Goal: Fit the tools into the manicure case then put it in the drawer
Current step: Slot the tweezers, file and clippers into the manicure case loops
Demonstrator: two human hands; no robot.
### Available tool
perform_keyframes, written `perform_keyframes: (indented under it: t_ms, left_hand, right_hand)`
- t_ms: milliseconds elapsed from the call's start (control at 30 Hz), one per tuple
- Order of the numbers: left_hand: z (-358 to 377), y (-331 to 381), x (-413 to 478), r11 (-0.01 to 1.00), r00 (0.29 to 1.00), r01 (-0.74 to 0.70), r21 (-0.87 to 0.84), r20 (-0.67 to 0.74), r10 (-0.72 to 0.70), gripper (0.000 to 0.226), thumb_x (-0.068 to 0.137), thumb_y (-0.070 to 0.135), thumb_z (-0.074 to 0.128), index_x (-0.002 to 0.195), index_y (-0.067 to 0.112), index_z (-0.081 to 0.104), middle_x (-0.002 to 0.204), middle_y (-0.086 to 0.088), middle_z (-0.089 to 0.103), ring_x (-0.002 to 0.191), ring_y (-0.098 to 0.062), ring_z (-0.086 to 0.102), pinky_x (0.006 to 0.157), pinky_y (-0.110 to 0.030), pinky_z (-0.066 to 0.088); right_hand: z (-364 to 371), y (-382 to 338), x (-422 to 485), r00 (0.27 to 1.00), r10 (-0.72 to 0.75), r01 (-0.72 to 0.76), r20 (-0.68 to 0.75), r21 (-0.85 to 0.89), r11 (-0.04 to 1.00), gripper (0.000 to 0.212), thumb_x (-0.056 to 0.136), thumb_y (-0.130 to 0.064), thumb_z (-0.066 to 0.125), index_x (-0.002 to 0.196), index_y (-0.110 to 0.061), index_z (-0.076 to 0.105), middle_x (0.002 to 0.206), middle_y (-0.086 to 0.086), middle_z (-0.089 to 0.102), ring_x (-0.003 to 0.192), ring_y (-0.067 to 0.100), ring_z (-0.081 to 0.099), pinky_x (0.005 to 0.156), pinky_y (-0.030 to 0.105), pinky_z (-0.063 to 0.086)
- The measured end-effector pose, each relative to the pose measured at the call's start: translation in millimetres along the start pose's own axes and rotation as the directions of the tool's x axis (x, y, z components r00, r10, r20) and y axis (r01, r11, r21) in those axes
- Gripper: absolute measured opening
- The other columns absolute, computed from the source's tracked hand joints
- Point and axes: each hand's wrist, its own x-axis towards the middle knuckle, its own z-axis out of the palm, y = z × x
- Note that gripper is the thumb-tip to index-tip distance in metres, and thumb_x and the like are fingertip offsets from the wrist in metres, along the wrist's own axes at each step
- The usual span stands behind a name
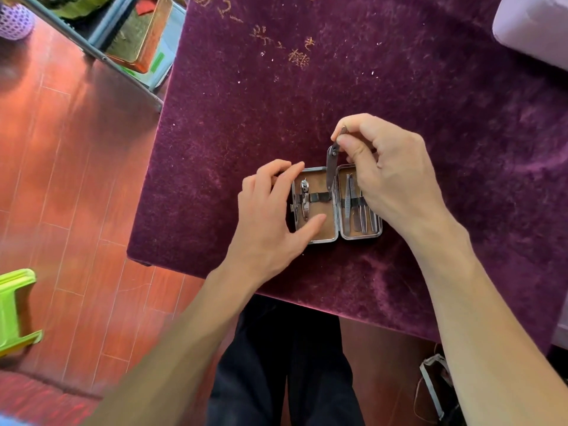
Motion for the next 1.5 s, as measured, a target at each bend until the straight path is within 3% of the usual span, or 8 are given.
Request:
perform_keyframes:
  t_ms: [367,733,900,1500]
  left_hand:
    - [14,3,6,0.998,0.991,0.062,-0.033,-0.119,-0.065,0.055,0.091,0.038,0.070,0.142,0.024,0.055,0.138,0.004,0.046,0.117,-0.012,0.039,0.102,-0.033,0.035]
    - [19,0,7,0.995,0.986,0.064,-0.075,-0.152,-0.075,0.052,0.091,0.040,0.071,0.139,0.026,0.057,0.137,0.005,0.046,0.116,-0.009,0.038,0.105,-0.030,0.032]
    - [19,1,8,0.993,0.983,0.074,-0.087,-0.162,-0.088,0.051,0.090,0.040,0.072,0.138,0.026,0.059,0.136,0.005,0.047,0.117,-0.009,0.038,0.105,-0.028,0.029]
    - [24,-1,9,0.994,0.977,0.067,-0.086,-0.194,-0.083,0.051,0.089,0.045,0.072,0.135,0.027,0.061,0.135,0.006,0.047,0.113,-0.003,0.034,0.103,-0.027,0.029]
  right_hand:
    - [12,2,-3,0.997,-0.058,0.057,-0.049,-0.012,0.998,0.015,0.106,-0.014,0.059,0.108,-0.013,0.074,0.088,-0.005,0.069,0.075,0.009,0.062,0.073,0.028,0.052]
    - [12,4,-6,0.996,-0.011,0.012,0.091,-0.019,1.000,0.016,0.106,-0.016,0.058,0.106,-0.017,0.073,0.087,-0.007,0.070,0.078,0.011,0.061,0.075,0.033,0.051]
    - [10,3,-8,0.989,0.008,-0.001,0.146,-0.051,0.999,0.016,0.107,-0.019,0.056,0.109,-0.019,0.072,0.091,-0.009,0.070,0.080,0.010,0.060,0.079,0.042,0.054]
    - [13,8,-22,0.984,0.047,-0.042,0.172,-0.027,0.999,0.016,0.105,-0.016,0.062,0.111,-0.016,0.077,0.104,-0.005,0.077,0.094,0.015,0.070,0.086,0.044,0.057]
